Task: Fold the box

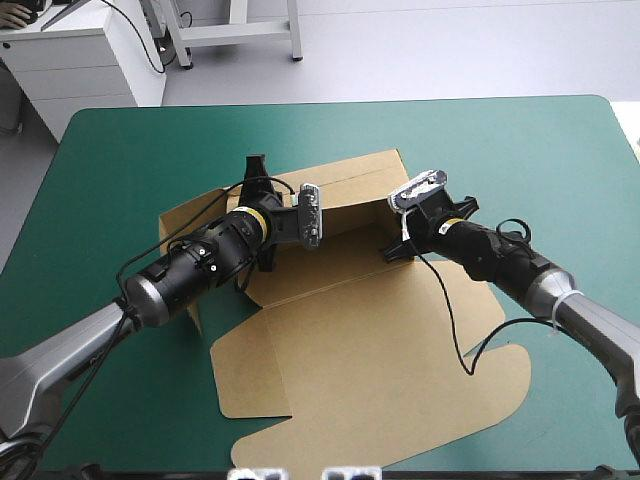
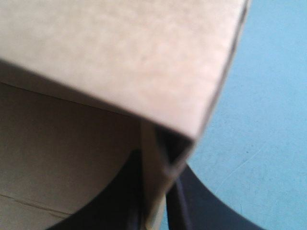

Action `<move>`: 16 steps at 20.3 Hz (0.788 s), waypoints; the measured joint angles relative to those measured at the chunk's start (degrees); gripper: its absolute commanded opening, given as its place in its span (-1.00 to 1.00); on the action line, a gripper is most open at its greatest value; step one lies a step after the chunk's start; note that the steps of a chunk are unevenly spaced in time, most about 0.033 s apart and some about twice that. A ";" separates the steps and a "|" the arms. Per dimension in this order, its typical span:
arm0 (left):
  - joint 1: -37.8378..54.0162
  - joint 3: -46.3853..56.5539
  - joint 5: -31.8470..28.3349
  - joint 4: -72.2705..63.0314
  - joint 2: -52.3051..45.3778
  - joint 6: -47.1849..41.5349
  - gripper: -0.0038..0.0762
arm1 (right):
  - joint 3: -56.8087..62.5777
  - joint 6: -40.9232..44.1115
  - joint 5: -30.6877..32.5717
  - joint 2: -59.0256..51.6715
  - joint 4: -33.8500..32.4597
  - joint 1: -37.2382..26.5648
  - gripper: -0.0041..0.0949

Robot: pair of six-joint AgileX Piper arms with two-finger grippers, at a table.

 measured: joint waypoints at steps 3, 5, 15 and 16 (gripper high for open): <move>-0.83 -0.01 1.47 0.31 -0.64 -0.38 -0.13 | 0.00 0.91 -0.18 0.21 0.00 -0.11 -0.95; -1.69 0.63 2.45 -0.64 -1.36 -0.35 0.24 | 0.00 1.16 -0.87 0.44 0.06 -0.17 -0.96; -3.94 3.50 3.20 -17.10 -10.37 -1.06 0.28 | -0.17 1.97 -2.39 1.12 1.16 0.68 -0.95; -4.25 3.61 2.94 -17.59 -10.87 -0.81 0.28 | -0.27 1.97 -2.28 1.12 1.30 0.96 -0.95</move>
